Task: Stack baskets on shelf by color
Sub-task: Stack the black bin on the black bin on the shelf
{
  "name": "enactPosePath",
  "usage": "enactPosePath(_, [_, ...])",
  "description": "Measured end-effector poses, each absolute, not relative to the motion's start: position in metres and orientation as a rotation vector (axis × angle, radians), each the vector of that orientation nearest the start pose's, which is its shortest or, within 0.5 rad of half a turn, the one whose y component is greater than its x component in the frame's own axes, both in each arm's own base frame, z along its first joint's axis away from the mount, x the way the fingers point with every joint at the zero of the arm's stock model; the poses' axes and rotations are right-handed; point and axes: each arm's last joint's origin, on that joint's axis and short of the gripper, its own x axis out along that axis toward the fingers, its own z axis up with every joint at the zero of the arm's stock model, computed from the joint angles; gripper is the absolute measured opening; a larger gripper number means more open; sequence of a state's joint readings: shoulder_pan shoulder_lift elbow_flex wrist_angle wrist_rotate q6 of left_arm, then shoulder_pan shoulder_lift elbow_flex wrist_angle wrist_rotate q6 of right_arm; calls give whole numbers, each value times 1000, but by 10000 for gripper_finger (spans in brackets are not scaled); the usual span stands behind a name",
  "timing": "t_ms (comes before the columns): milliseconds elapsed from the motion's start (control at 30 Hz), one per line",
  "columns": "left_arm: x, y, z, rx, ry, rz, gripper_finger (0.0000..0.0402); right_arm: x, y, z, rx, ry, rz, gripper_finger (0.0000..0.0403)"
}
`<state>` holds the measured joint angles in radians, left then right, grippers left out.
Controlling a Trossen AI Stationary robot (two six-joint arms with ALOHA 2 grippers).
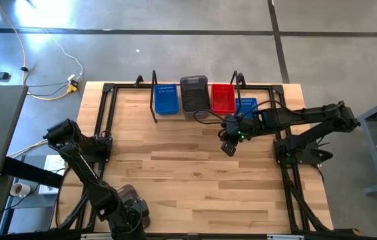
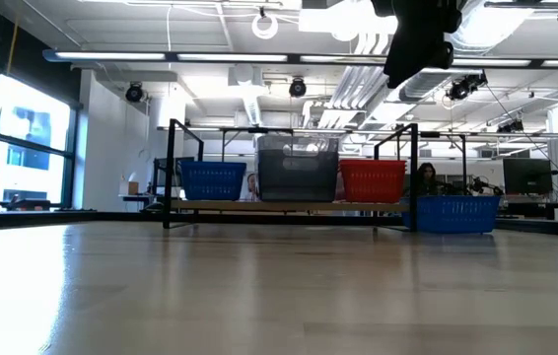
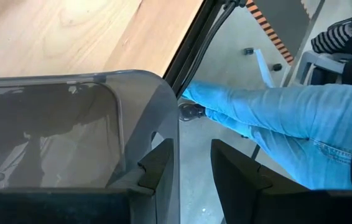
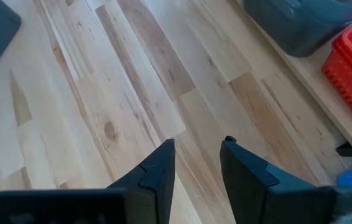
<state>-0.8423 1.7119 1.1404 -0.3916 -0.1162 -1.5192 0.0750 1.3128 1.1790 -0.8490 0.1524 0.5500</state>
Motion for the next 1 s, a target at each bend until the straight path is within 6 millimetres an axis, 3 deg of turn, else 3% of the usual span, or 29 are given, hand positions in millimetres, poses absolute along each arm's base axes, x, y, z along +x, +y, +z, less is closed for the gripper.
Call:
enactPosePath(233, [237,-260,201,-903,1121,129,99,257,15,305,406,927,-337,114])
enactPosePath(833, [242,-269,159,-851,1212,210,99,257,15,305,407,928,-337,114])
enactPosePath(1000, [242,-269,159,-837,1212,209,64,257,15,305,407,928,-336,114])
